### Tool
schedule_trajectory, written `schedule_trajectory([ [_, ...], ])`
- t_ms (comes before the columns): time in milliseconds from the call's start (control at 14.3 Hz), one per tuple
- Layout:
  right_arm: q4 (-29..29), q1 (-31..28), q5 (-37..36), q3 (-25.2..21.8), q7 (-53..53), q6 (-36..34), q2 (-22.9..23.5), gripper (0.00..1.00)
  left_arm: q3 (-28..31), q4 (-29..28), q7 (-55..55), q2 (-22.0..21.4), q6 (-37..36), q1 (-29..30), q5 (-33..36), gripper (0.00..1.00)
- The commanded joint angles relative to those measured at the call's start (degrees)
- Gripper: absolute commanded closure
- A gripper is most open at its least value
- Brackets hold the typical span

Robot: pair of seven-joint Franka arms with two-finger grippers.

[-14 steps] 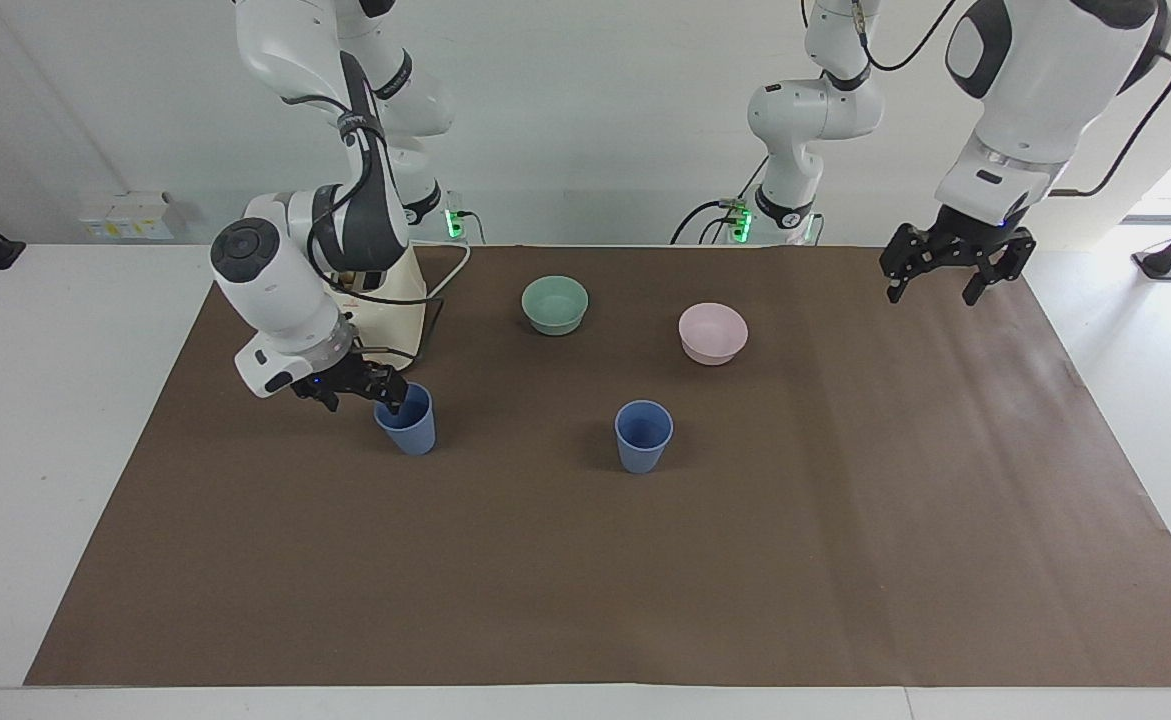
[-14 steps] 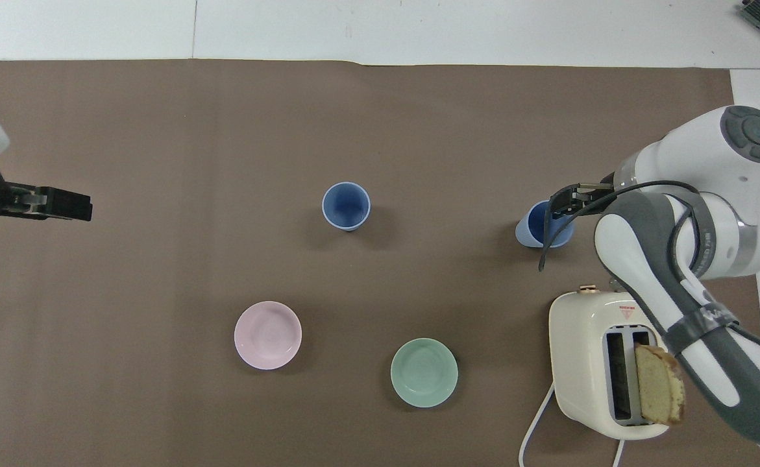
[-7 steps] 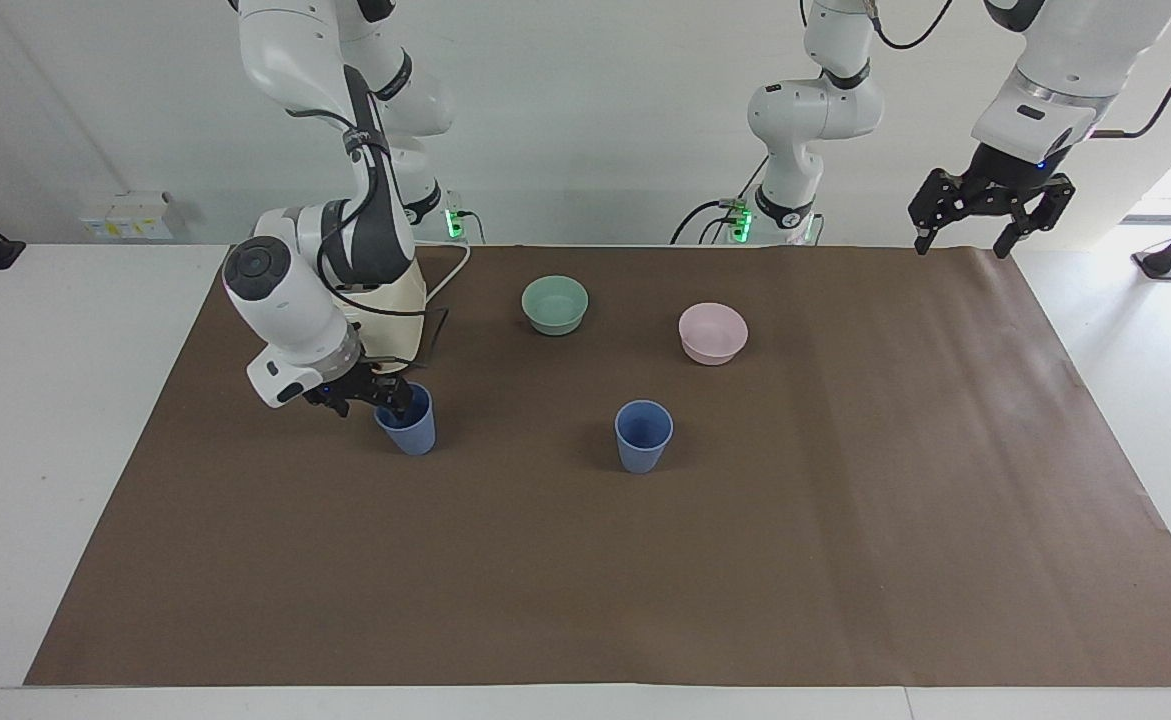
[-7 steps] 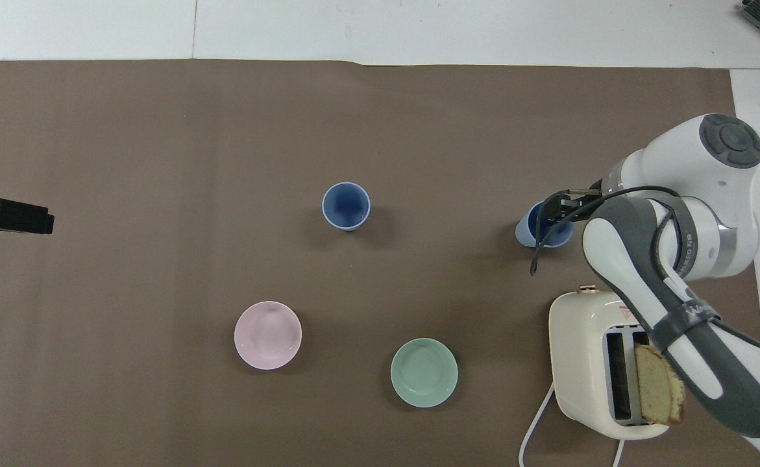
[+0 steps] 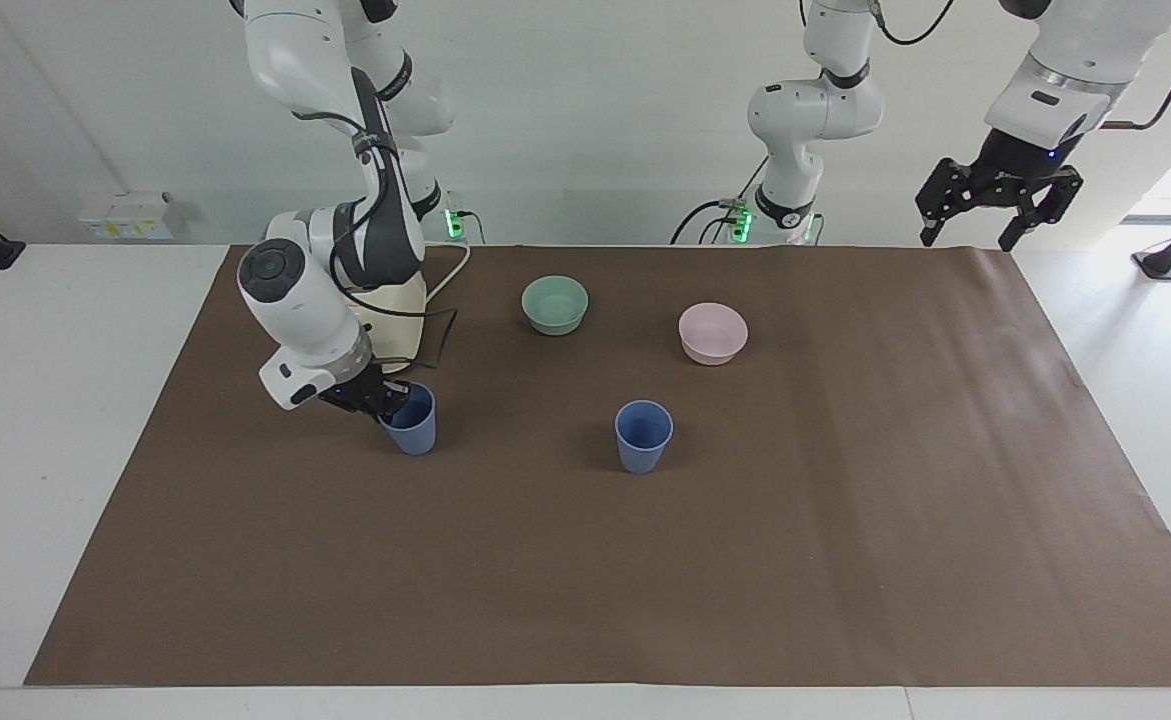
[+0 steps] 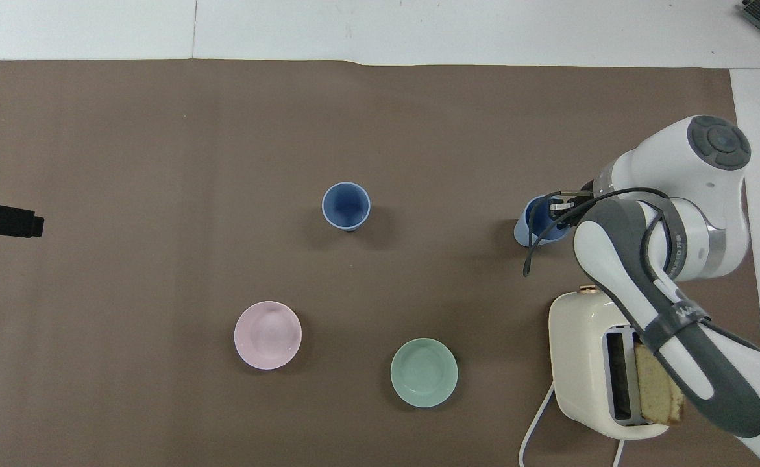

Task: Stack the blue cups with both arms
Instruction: 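Carry the blue cup with the right gripper over the placed cup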

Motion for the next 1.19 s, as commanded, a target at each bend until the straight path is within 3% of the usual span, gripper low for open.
schedule_trajectory([
  [0, 2.25, -0.34, 0.81, 0.62, -0.81, -1.41, 0.05, 1.0, 0.4, -1.21, 1.42, -0.81, -0.19, 0.8, -0.79, 0.0],
  [209, 8.84, -0.25, 0.9, 1.15, -0.81, -9.15, -0.39, 1.0, 0.49, -1.04, 1.67, -0.73, -0.53, 0.88, -0.79, 0.0],
  [558, 17.8, 1.49, 0.2, 5.11, -0.02, -13.81, 0.13, 1.0, 0.4, -1.12, 1.76, -0.72, -0.36, 0.8, -0.7, 0.0],
  [767, 20.01, 6.59, -0.42, 4.93, 6.71, -13.56, 0.84, 1.0, 0.4, -1.12, 2.11, -0.64, 0.51, 0.71, -0.61, 0.0],
  [1116, 28.09, 13.36, -1.65, 4.93, 16.48, -12.86, 4.7, 1.0, 0.14, 4.85, 1.5, 4.37, -0.9, 0.45, -0.17, 0.0],
])
